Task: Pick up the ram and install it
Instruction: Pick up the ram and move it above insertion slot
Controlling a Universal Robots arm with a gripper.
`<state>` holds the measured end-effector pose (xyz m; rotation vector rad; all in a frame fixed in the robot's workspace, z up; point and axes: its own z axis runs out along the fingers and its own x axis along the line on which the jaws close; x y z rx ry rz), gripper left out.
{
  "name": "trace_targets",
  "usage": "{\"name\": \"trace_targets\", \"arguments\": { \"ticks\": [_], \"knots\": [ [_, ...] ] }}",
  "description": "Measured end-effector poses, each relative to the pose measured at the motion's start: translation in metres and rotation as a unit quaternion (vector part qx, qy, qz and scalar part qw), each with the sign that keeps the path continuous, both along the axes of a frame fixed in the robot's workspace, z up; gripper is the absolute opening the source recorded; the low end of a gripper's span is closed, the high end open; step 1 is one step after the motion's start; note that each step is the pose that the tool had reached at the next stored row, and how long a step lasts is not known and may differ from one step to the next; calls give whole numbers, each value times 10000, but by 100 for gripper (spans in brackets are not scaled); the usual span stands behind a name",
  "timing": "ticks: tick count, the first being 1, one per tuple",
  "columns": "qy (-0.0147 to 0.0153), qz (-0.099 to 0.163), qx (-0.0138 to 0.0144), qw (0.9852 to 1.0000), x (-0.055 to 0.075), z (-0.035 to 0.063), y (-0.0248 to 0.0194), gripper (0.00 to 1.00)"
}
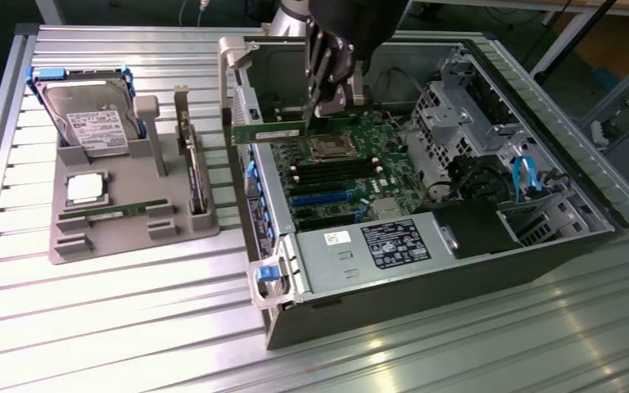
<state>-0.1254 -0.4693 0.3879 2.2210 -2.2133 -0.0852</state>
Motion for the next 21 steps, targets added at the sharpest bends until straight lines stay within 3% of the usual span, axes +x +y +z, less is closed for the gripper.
{"name": "trace_targets", "arguments": {
  "ticks": [3,18,21],
  "knots": [
    [0,0,0,10000,117,0,0,12],
    [0,0,0,10000,463,0,0,12],
    [0,0,0,10000,597,0,0,12]
  ]
}}
